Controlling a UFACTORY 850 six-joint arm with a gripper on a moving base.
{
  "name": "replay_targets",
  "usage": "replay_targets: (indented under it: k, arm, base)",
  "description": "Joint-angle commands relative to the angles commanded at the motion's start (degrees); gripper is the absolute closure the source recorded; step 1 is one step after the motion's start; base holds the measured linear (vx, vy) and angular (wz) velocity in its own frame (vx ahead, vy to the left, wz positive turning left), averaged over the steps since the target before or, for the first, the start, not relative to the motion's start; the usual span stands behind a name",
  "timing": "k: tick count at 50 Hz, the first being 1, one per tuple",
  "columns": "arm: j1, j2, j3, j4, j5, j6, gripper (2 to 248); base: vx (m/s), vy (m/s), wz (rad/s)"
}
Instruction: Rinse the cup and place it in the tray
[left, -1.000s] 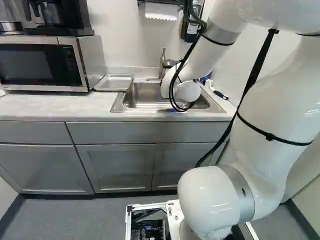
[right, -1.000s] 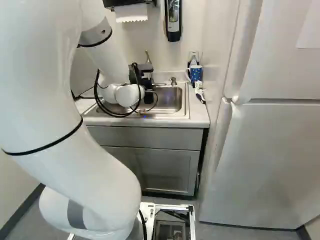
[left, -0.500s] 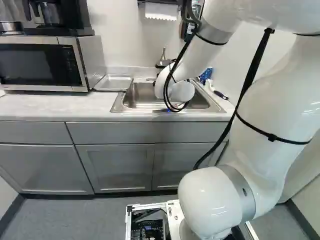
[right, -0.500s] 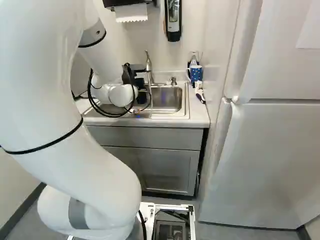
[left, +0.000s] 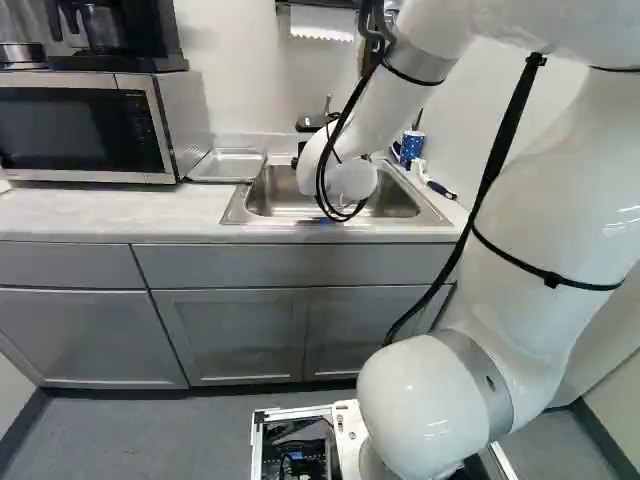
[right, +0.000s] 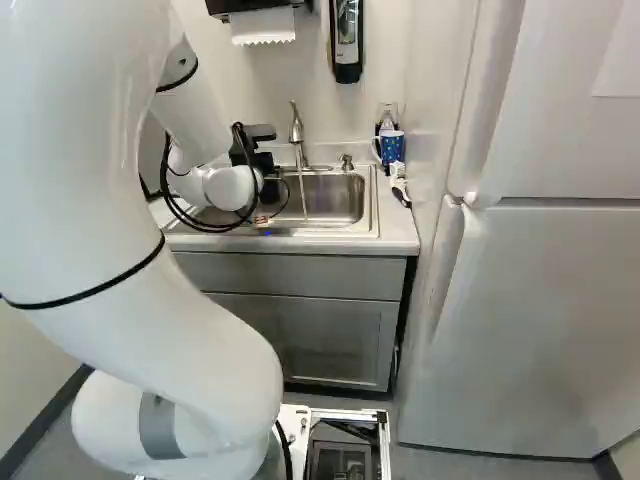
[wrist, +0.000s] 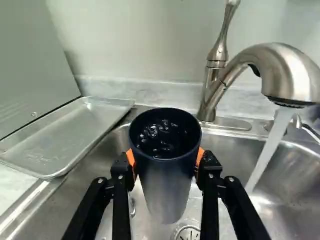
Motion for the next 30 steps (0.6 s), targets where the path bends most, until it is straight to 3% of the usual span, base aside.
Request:
replay_targets:
  k: [30]
  arm:
    - [4.5,1.4,-2.5,0.0,-2.6,0.0,125]
  base:
    - [0.000,0.000,0.000]
